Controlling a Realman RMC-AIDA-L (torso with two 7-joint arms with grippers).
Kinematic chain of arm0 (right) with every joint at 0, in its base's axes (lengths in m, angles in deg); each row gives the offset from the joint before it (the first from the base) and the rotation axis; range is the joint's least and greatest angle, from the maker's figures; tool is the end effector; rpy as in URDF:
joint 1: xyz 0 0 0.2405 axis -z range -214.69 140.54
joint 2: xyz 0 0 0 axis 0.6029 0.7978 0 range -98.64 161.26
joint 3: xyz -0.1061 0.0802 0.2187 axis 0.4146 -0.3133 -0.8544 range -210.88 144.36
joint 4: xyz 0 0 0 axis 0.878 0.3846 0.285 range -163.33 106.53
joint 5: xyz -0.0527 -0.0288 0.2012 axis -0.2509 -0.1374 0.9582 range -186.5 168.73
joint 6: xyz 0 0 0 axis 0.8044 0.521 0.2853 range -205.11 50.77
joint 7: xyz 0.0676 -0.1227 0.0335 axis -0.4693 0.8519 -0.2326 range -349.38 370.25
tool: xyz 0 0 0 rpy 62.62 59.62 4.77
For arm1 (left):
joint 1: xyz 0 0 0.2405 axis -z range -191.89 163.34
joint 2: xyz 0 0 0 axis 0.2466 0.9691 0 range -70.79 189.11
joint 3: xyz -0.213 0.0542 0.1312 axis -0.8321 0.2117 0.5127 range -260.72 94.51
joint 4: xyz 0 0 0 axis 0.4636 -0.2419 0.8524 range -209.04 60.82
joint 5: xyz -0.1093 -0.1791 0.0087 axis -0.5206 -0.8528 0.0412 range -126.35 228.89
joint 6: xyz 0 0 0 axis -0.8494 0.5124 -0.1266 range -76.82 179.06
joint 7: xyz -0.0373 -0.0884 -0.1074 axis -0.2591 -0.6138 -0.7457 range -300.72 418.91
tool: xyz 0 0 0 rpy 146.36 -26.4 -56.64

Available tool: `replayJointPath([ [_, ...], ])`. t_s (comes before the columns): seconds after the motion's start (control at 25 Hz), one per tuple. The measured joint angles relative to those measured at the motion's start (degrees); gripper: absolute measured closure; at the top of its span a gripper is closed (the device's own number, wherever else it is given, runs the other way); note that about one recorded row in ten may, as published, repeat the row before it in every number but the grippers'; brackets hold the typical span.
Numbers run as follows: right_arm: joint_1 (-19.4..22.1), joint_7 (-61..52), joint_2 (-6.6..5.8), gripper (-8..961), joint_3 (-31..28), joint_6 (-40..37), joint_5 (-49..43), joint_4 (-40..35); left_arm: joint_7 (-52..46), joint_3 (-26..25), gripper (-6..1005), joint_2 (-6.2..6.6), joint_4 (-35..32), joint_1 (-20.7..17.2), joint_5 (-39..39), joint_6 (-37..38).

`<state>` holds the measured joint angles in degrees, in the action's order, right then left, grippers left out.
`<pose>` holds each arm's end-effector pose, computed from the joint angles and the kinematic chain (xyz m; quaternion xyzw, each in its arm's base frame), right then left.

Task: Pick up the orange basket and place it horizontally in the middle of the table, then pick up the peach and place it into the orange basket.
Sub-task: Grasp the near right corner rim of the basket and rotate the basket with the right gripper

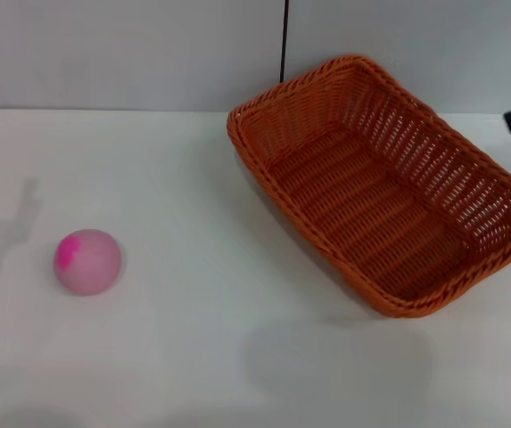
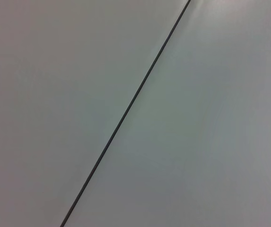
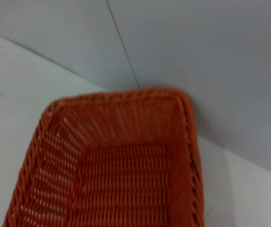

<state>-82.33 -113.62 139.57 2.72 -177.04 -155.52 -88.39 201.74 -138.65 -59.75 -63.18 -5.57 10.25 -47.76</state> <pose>0.2225 0.3987 0.1333 -0.9071 0.3763 -0.0164 0.1877 -0.3364 0.2226 0.0350 -0.5486 -0.2611 -0.5668 0.5565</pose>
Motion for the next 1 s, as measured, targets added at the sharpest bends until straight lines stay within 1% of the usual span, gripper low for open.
replayJointPath([
  [0.04,-0.1,0.0,0.09,339,1.3,1.7,0.0,1.8,0.0,0.0,167,-0.02,0.0,0.0,0.0,0.0],
  [0.24,0.0,0.0,0.3,339,4.2,5.1,-0.1,5.3,0.0,0.0,167,-0.01,-0.1,0.0,0.1,0.1],
  [0.4,-0.1,0.0,0.4,339,4.7,6.1,-0.1,7.0,0.0,0.0,168,-0.01,-0.1,0.0,0.2,0.2],
  [0.44,-0.2,0.0,0.42,339,5.8,7.1,-0.1,8.1,0.0,0.0,168,0.0,-0.1,0.0,0.2,0.2],
  [0.72,-0.6,0.2,0.46,362,8.4,9.9,-0.1,12.1,0.0,0.0,169,0.0,0.1,0.0,0.3,0.8],
  [0.84,-0.9,0.5,0.86,372,10.5,12.5,-0.2,15.4,0.0,0.0,169,0.0,0.1,0.0,0.3,0.8],
  [1.0,-1.0,1.1,1.05,385,11.7,13.7,-0.2,17.3,0.0,0.0,168,0.0,0.1,0.1,0.3,1.0],
])
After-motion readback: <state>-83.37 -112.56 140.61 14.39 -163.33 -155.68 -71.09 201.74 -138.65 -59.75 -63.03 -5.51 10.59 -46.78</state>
